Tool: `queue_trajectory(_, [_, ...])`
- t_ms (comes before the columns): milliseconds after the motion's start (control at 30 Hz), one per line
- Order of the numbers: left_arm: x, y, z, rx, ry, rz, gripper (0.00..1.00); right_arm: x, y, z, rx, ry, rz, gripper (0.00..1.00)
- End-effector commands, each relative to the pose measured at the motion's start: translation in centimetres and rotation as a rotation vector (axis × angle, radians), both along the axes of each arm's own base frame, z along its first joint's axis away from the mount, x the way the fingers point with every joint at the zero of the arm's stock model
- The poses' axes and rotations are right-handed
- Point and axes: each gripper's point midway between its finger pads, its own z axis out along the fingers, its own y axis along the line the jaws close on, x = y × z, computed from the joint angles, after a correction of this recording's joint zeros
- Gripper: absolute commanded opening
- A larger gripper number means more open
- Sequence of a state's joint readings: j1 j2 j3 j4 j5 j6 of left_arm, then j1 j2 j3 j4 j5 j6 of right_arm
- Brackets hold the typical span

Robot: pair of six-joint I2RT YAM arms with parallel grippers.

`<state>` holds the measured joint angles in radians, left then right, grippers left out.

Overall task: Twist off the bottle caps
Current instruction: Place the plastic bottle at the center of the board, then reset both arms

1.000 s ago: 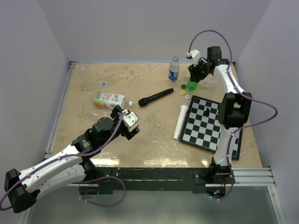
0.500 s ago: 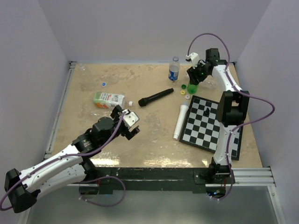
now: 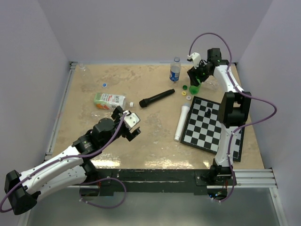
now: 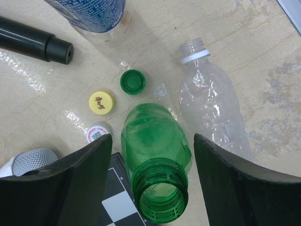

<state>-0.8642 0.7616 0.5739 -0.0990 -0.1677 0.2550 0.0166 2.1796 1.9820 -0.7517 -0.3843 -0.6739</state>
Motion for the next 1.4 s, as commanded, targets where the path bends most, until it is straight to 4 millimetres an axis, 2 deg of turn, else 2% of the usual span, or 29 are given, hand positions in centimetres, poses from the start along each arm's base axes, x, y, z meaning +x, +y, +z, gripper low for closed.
queue_trajectory(0, [0.1,0.1,0.1,0.007,-0.017,-0.005,1.00,0.6,0.1,2.9,0.012,-0.062,0.010,0.76])
queue_trajectory(133, [0.1,0.1,0.2,0.007,-0.017,-0.003,1.00,0.7,0.2,4.0,0.020,-0.087,0.011,0.80])
queue_trajectory(333, [0.1,0.2,0.3,0.004,-0.019,-0.003,1.00,0.8,0.4,6.1,0.033,-0.127,0.012,0.81])
queue_trajectory(567, [0.1,0.1,0.3,0.002,-0.019,-0.003,1.00,0.2,0.5,10.0,0.053,-0.201,0.013,0.82])
queue_trajectory(833, [0.1,0.1,0.4,-0.007,-0.017,-0.001,1.00,-1.3,0.6,14.9,0.075,-0.299,0.012,0.81])
queue_trajectory(867, [0.1,0.1,0.7,-0.018,-0.018,-0.002,1.00,-1.7,-0.6,16.0,0.083,-0.321,-0.004,0.81])
queue_trajectory(967, [0.5,0.3,1.8,-0.082,-0.011,0.048,1.00,-3.1,-0.9,18.5,0.106,-0.369,0.008,0.81])
queue_trajectory(1067, [1.7,1.3,4.2,-0.186,-0.006,0.136,1.00,-5.4,-1.0,21.5,0.132,-0.441,0.025,0.82])
queue_trajectory(1167, [2.8,2.0,6.4,-0.283,0.028,0.165,1.00,-8.3,-0.9,25.3,0.171,-0.541,0.041,0.89])
queue_trajectory(1267, [4.1,3.1,9.4,-0.408,0.067,0.183,1.00,-11.9,-0.9,28.3,0.285,-0.612,0.078,0.97])
queue_trajectory(1367, [5.8,5.1,12.0,-0.492,0.062,0.225,1.00,-14.6,-1.0,30.2,0.406,-0.647,0.074,0.98])
